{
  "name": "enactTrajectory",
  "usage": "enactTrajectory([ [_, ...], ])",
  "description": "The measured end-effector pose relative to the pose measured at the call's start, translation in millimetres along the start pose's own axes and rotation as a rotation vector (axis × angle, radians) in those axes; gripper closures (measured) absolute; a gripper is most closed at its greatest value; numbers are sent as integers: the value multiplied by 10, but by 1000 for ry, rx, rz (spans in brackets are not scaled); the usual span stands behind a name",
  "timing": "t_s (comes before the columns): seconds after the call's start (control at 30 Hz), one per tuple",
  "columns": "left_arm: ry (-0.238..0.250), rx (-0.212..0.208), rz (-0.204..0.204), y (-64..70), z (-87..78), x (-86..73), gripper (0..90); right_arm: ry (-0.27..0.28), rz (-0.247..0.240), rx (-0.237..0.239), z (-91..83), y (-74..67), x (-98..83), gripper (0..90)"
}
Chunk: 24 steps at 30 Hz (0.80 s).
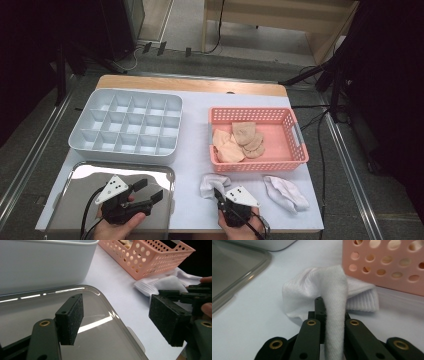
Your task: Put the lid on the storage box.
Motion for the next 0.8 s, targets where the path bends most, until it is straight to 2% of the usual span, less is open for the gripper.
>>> enactTrajectory([
  [0.27, -4, -11, 0, 1, 12, 1, 295, 44, 3, 64, -479, 227, -3, 876],
  [0.33, -6, -10, 3, 8, 19, -3, 294, 57, -9, 57, -582, 304, -15, 876],
  [0.5, -15, -14, 3, 16, 54, -19, 295, 95, 12, 26, -838, 514, -1, 876],
  [0.57, -16, -17, 6, 30, 64, -20, 295, 95, 15, 20, -907, 578, -16, 875],
  [0.63, -19, -17, 10, 41, 73, -25, 295, 85, 17, 12, -903, 614, -50, 875],
  [0.7, -23, -20, 7, 49, 83, -34, 295, 79, 30, 24, -810, 586, -86, 873],
  [0.77, -26, -15, 8, 44, 87, -43, 296, 57, 42, 62, -660, 471, -120, 848],
  [0.8, -28, -12, 7, 41, 90, -46, 296, 52, 38, 71, -571, 407, -129, 796],
])
Point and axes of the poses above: each handheld gripper's, and its own axes: z roughly forward along the jaws, x roughly out of its top, y roughly to its right, the point moved 4 cm from there along z, roughly forward along the jaws, and after that the axes turned 4 degrees about -z, right-handed, at the moved point
